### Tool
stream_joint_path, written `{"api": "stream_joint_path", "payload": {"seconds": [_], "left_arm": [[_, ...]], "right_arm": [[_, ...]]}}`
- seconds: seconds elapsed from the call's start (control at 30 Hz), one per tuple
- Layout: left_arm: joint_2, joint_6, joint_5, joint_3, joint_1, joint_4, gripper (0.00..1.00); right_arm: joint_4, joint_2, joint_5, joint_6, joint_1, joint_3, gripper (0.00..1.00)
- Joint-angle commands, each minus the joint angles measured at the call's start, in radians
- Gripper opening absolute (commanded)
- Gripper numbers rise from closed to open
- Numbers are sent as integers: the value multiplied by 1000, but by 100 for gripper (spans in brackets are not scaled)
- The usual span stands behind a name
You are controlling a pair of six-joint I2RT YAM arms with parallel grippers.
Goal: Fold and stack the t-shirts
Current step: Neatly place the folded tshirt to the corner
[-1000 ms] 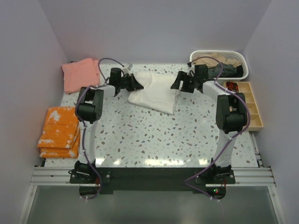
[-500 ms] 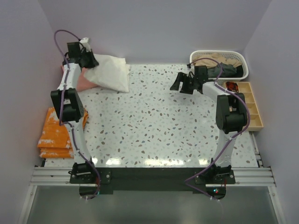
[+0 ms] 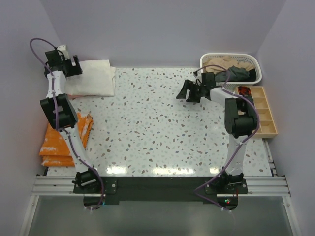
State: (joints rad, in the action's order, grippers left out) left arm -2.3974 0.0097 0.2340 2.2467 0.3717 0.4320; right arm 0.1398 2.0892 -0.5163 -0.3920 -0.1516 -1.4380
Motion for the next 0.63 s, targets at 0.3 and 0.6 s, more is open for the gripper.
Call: {"api": "stream_joint_path", "payload": {"seconds": [0.3,0.6], "left_arm": [[386,-154,81,-448,-134,-289,100],[812,-186,-56,-890,-407,-530,100]], "right_arm": [[63,-201,128,97,-71,14,82],[64,-453,409,156,-154,252,84]]}}
